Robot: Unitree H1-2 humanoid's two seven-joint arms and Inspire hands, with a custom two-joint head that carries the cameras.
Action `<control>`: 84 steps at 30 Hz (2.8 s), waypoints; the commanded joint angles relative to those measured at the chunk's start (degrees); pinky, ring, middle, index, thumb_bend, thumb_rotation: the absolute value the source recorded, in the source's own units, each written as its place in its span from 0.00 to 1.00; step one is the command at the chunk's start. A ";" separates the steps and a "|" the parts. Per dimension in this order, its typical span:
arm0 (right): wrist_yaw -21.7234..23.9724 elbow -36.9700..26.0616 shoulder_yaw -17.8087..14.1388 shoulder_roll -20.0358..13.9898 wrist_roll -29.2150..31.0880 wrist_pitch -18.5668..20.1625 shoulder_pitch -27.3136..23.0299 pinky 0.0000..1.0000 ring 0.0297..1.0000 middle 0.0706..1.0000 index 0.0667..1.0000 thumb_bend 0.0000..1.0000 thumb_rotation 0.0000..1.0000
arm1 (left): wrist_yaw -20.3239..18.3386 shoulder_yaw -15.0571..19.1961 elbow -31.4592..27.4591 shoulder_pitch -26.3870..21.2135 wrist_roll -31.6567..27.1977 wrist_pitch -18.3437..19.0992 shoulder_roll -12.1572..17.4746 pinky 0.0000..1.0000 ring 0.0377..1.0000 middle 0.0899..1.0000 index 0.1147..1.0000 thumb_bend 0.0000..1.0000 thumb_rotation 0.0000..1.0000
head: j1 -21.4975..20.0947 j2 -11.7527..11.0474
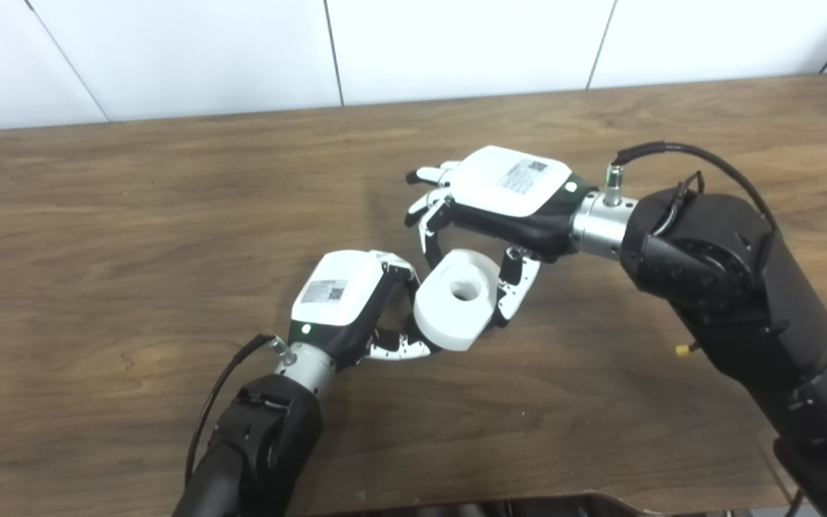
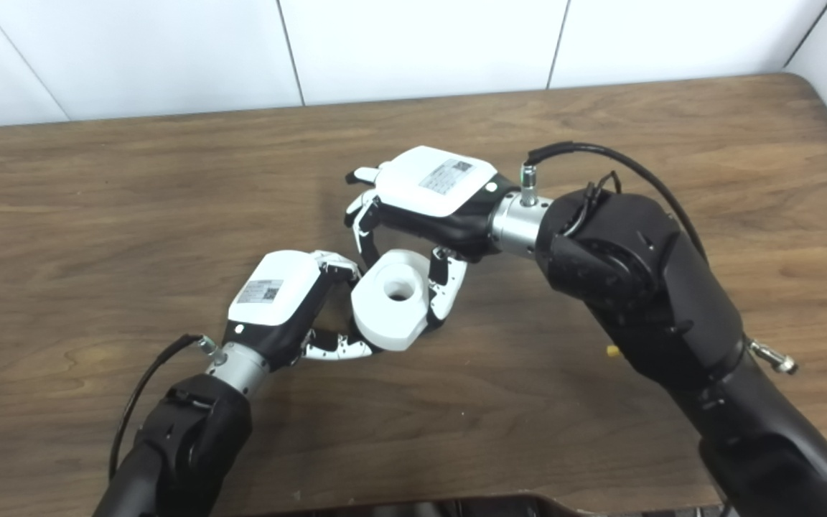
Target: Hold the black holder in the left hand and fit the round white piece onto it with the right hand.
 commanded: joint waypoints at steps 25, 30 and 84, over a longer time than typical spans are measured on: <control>1.07 -2.29 -1.46 -0.40 0.64 1.54 -1.88 1.00 1.00 0.91 0.78 1.00 0.21 | -5.74 -0.59 2.63 2.18 -0.56 3.77 0.15 0.74 0.78 0.70 0.42 0.52 0.05 | 0.39 0.27; 2.79 -2.60 -1.41 -0.78 0.35 2.76 -2.79 1.00 1.00 0.95 0.85 1.00 0.29 | -5.85 -0.65 2.92 1.93 -0.63 3.78 0.19 0.74 0.78 0.71 0.42 0.52 0.05 | 0.31 0.17; 5.40 -2.25 -5.02 -5.02 2.50 5.93 -6.51 1.00 1.00 1.00 1.00 1.00 0.42 | -25.17 -1.30 -1.50 -1.08 0.70 12.34 0.88 0.87 0.90 0.90 1.00 0.98 0.24 | 2.46 -0.47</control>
